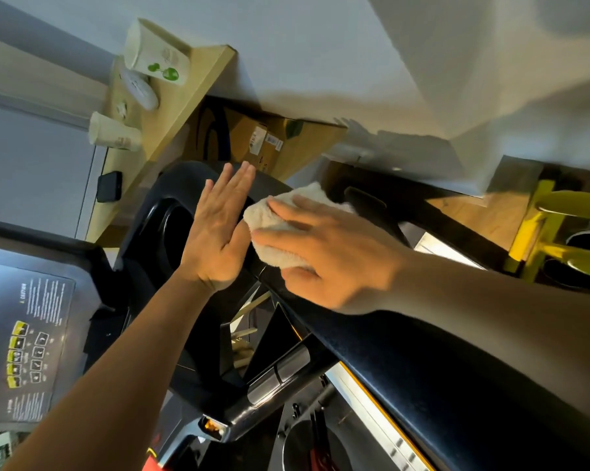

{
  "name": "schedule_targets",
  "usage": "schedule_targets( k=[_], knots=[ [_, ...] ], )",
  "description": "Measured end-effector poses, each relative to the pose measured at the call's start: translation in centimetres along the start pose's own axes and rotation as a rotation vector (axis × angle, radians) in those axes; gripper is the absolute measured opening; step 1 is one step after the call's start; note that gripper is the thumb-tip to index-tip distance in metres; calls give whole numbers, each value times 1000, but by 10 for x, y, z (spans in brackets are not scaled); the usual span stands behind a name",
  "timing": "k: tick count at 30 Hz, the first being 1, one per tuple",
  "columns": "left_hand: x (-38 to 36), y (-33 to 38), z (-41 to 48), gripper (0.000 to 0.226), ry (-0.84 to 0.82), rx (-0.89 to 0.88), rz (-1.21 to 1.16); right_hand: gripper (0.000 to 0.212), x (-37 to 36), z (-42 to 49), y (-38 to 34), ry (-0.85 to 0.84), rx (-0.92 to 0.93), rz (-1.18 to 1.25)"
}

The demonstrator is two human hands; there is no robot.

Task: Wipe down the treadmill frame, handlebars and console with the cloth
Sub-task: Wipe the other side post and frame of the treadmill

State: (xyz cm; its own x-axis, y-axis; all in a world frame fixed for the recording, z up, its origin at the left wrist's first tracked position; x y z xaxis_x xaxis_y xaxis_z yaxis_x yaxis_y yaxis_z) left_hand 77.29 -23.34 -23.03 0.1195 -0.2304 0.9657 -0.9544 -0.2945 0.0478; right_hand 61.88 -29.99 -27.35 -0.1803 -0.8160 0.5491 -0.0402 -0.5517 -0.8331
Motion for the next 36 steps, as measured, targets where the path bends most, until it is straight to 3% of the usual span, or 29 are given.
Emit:
schedule_targets(
  k=[3,7,10,14,17,20,21,24,28,31,34,36],
  knots=[
    [1,1,0,64,-3,-11,-21,59,-7,0,-7,-31,-73,-32],
    [2,3,0,64,-3,4,-43,46,-4,-29,-26,78,-92,-6],
    [2,2,-1,63,-4,3,-36,41,5,-5,-5,3,-85,124],
    [2,1,-1,62,8,1,-46,41,-7,3,-5,-14,-88,49],
    [3,2,-1,64,-3,12,-58,43,-14,-44,-19,142,-37,114],
    [4,2,0,64,1,18,-51,39,-8,-43,-7,172,113,-33],
    [3,2,0,64,0,18,-51,38,-2,-32,-1,162,77,-13],
    [2,0,-1,63,8,8,-36,40,0,-2,18,47,-98,348],
    [3,0,0,64,-2,26,-58,41,-1,-18,25,133,-77,486],
    [5,2,-2,63,7,18,-58,47,-13,-54,17,144,-71,298],
    [4,0,-1,62,26,0,-66,42,-2,-64,-7,284,-50,0],
    [2,0,-1,62,21,-2,-66,46,-5,-38,3,196,-66,209]
  ],
)
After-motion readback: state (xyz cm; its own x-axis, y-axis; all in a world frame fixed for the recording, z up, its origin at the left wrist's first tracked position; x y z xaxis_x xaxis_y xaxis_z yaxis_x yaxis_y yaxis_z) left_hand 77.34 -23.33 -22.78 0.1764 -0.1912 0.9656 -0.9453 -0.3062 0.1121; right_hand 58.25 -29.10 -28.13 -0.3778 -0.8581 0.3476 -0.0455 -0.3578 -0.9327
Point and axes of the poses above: each hand's wrist, its own z-axis towards the middle knuckle, its own x-axis out of the back of the hand, y = z × x, the point moved 5 cm from there along z, towards the middle knuckle, and after that the axes turned 1 degree about -x, right-handed, at the moved point
